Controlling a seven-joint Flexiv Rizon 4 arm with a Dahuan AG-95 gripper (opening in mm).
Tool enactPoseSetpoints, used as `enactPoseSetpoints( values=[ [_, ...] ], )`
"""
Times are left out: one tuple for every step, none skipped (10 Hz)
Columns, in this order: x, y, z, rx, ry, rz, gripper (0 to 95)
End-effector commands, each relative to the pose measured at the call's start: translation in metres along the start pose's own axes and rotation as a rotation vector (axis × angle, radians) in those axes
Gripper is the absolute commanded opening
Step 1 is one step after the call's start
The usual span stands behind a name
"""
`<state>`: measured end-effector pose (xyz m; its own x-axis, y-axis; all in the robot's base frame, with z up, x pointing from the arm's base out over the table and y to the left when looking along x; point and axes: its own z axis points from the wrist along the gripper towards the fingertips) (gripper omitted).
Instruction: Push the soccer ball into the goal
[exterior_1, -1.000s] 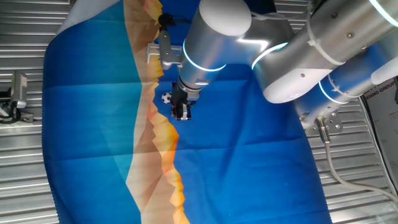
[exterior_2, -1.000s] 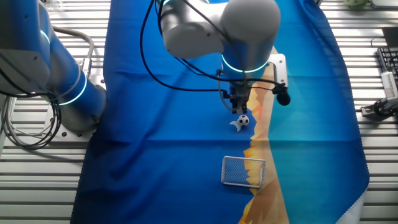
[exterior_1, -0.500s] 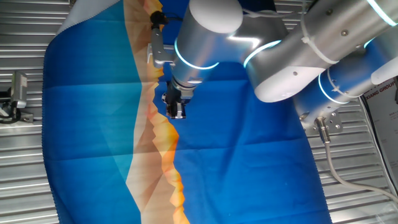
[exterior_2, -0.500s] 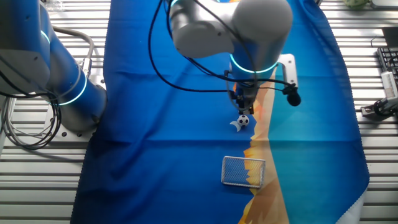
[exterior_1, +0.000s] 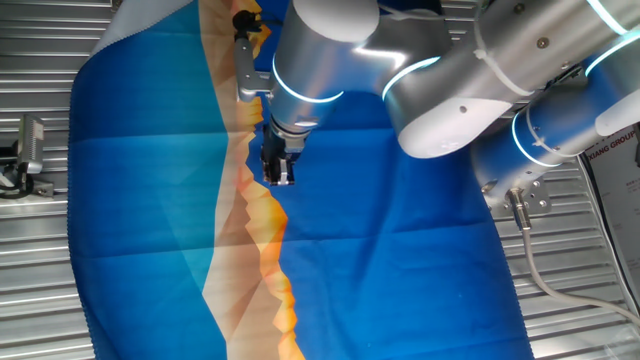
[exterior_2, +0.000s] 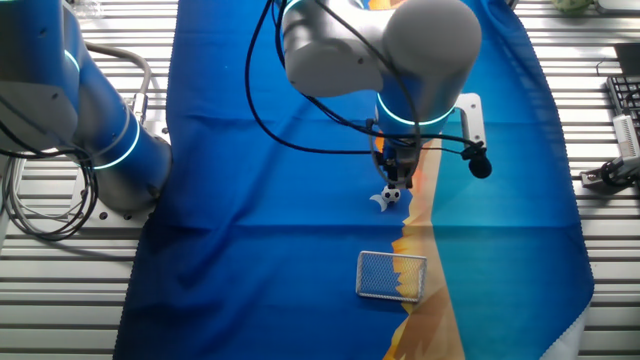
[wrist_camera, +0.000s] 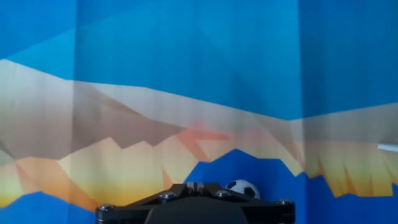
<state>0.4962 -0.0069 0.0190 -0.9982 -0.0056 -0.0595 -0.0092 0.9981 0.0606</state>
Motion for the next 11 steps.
enactPoseSetpoints(
  values=[
    [0.0, -0.003, 0.001, 0.0, 0.0, -0.003, 0.0],
    [0.002, -0.007, 0.001, 0.001, 0.001, -0.008, 0.0],
    [0.003, -0.012, 0.001, -0.001, 0.0, -0.014, 0.0],
    [0.004, -0.016, 0.002, -0.001, -0.002, -0.02, 0.0],
    [0.008, -0.027, 0.001, 0.046, 0.013, -0.077, 0.0],
    [0.01, -0.037, 0.0, 0.059, 0.02, -0.104, 0.0],
    [0.011, -0.04, -0.001, 0.049, 0.018, -0.102, 0.0],
    [0.01, -0.04, -0.002, 0.048, 0.015, -0.104, 0.0],
    [0.007, -0.04, -0.002, 0.046, 0.015, -0.104, 0.0],
    [0.006, -0.041, -0.002, 0.042, 0.015, -0.103, 0.0],
    [0.002, -0.041, -0.003, 0.04, 0.013, -0.106, 0.0]
  ],
)
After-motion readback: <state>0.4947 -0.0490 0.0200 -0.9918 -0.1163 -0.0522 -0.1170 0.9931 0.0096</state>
